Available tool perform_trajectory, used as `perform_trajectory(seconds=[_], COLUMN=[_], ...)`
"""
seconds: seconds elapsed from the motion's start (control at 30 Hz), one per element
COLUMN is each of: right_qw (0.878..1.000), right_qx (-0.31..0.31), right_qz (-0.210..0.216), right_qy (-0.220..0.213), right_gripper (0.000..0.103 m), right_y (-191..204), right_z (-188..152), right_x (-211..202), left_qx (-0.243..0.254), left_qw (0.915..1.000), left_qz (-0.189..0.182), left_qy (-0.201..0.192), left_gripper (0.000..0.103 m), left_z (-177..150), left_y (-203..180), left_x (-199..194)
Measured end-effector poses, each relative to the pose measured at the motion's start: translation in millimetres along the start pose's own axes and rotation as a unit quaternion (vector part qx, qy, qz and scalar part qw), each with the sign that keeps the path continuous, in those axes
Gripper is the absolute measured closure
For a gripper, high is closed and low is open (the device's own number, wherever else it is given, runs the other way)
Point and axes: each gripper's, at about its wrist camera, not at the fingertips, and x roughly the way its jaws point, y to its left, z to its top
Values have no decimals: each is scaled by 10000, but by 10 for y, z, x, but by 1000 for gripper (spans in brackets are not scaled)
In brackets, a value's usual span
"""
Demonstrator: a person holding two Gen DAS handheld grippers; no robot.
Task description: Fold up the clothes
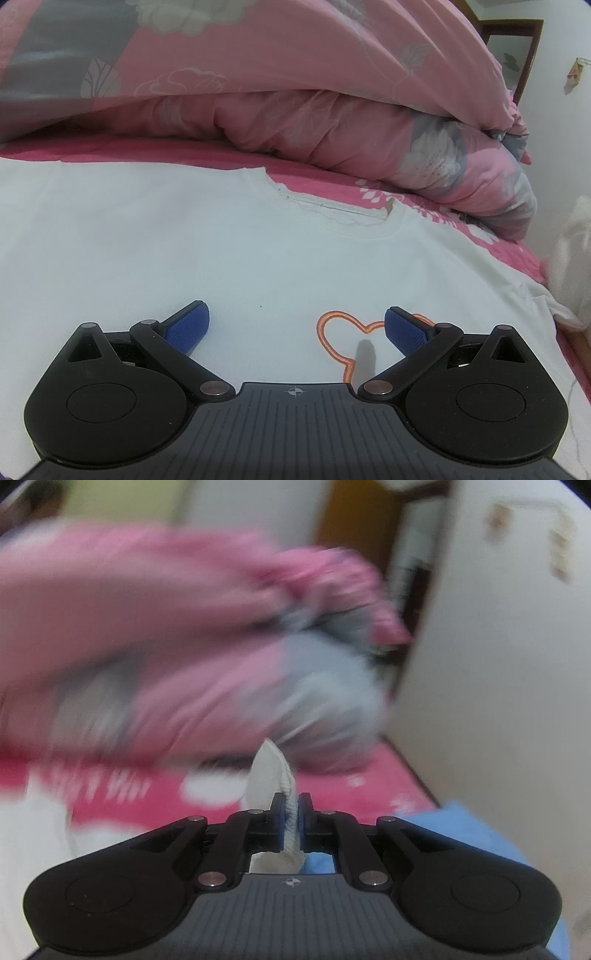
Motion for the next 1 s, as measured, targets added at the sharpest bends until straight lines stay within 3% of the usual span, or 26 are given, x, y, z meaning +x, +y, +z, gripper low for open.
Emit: perform_trajectory(seconds=[0.13,0.27,0.37,0.63,1.0], right_qw=[9933,9742,9638,9421,9266], right_qx=[1120,2110,2347,2386,1602], right_qz=[-58,279,619,1546,2883], right_qy=[-281,-757,-1101,-1779,-1807], right_gripper=[98,99,99,99,99], right_y=[-571,-987,-1046,-851,53], right_z=[208,254,365,822,1158], right_x=[-190,-422,-579,-968,-1457], left_qx=[-13,-23,-30,-61,-119], left_qw=[10000,10000,10000,10000,9999], left_qz=[-6,-13,-19,-44,-83], left_qy=[3,5,4,-3,-10], left_gripper=[1,1,1,0,0], left_z=[2,5,5,4,-2], left_y=[2,4,7,18,32], left_x=[-4,-4,-5,2,-2])
